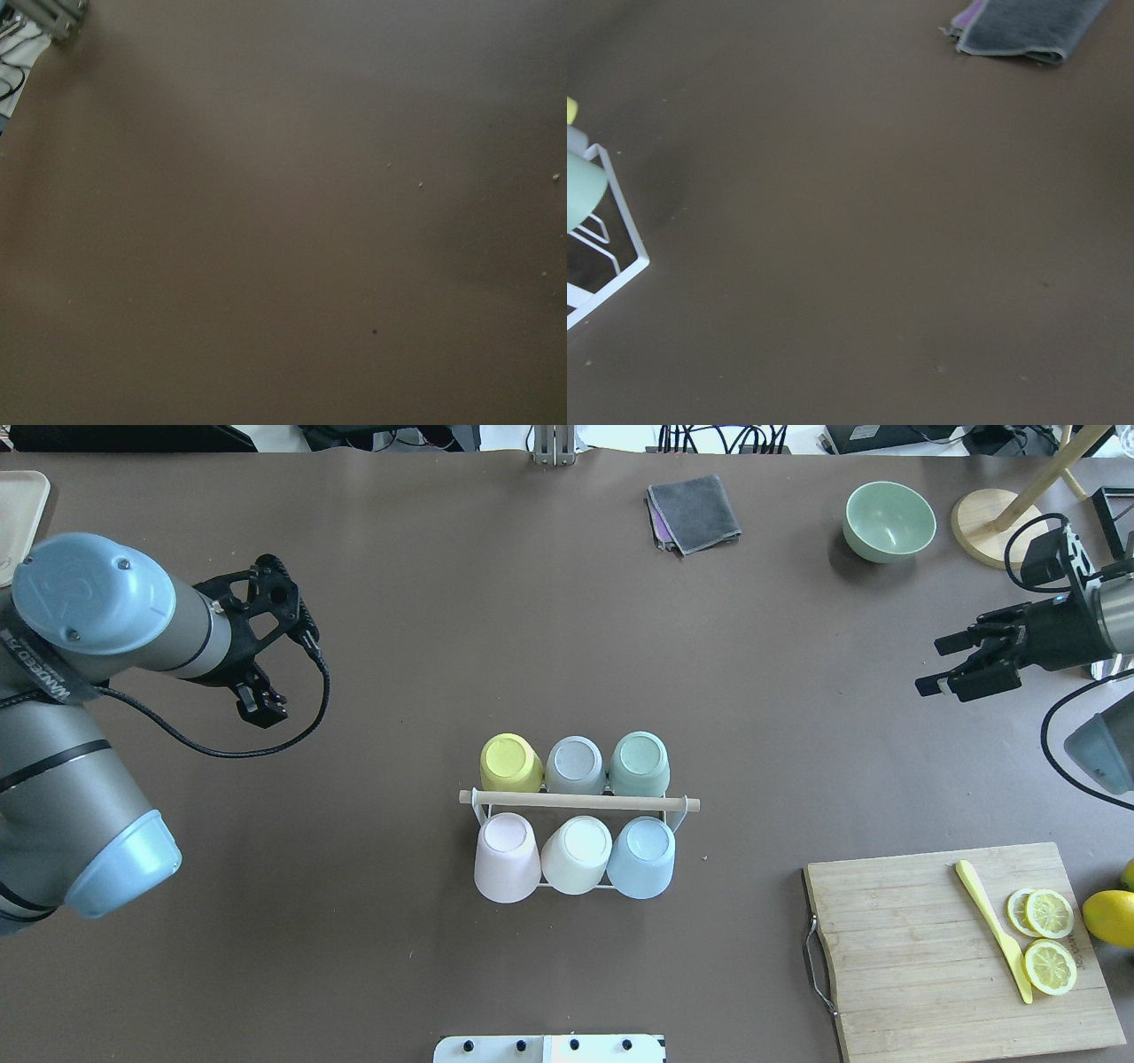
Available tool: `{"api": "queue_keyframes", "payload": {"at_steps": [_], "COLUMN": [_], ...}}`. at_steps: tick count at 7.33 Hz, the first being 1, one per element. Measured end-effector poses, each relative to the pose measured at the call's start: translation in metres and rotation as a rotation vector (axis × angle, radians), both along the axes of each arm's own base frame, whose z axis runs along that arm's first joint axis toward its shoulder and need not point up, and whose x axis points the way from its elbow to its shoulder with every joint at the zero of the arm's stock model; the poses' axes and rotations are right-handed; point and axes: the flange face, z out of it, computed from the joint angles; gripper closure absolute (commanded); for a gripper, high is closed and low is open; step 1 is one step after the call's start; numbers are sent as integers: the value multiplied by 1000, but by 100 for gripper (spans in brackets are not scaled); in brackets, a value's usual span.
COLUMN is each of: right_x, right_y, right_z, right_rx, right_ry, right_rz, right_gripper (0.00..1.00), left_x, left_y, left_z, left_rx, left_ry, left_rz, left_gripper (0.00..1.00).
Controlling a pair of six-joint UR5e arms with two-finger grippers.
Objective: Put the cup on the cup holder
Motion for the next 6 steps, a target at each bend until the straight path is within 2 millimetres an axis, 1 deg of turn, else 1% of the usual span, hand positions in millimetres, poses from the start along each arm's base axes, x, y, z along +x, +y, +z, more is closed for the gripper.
{"api": "queue_keyframes", "payload": {"at_steps": [1,2,3,4,5,6], "right_x": [20,40,65,91,119,149], "right_y": [-13,-25,-36,-41,-42,-42], "right_z": [13,25,38,52,67,82], "right_rx": [-108,-200,-290,-374,-466,-572], "right_ry": [53,113,191,270,335,383], "right_rz": [51,116,186,238,279,305], "right_gripper": [0,0,0,0,0,0], "left_x": [-21,-45,-76,-113,-151,-189], "left_y": [-9,-15,-24,-36,-43,-51], "left_z": [21,48,78,105,123,132], "left_rx": [-89,-195,-342,-471,-540,-568], "left_ry": [-71,-90,-47,18,61,90], "left_rz": [-34,-51,-64,-95,-148,-209], "left_gripper": [1,1,1,1,1,1]}}
